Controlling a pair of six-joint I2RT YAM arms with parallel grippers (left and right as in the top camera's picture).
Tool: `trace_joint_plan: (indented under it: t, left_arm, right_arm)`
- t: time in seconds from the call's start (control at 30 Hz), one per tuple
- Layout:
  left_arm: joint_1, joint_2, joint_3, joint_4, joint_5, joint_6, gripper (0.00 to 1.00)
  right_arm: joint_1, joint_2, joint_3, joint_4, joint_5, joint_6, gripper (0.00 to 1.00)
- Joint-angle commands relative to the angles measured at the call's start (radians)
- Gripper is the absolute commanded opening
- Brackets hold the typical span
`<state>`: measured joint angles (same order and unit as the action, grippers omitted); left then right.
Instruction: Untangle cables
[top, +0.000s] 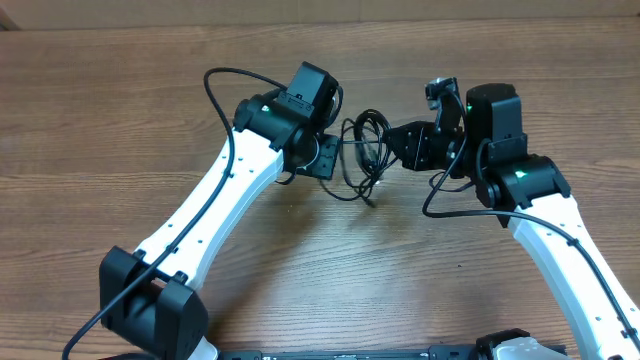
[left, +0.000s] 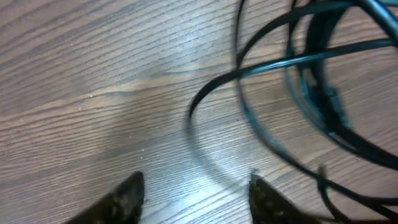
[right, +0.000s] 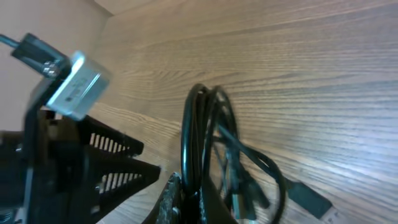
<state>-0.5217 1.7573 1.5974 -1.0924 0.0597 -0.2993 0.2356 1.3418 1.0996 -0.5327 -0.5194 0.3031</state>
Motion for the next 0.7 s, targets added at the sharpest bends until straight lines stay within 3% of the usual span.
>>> trace_joint_plan:
  t: [0.0,0.13,0.3,0.57,0.67]
  left_arm:
    - [0.007,0.004,-0.004,0.016,-0.019,0.008,0.61]
    - [0.007,0.004,-0.004,0.06,-0.01,0.006,0.65]
    - [0.007,0.004,-0.004,0.103,0.039,0.004,0.63]
    - [0.023,0.004,-0.004,0.12,0.039,0.003,0.63]
    - [0.026,0.004,-0.004,0.123,0.047,0.003,0.69]
  right_arm:
    - [-0.004,-0.008,0.024,0.008,-0.078,0.004,0.04]
    - [-0.004,-0.008,0.024,0.066,-0.255,0.005,0.04]
    - [-0.004,-0.008,0.024,0.082,-0.272,0.015,0.04]
    - [-0.004,-0.008,0.024,0.005,-0.063,0.015,0.04]
    - [-0.004,-0.008,0.024,-0.013,-0.071,0.01,0.04]
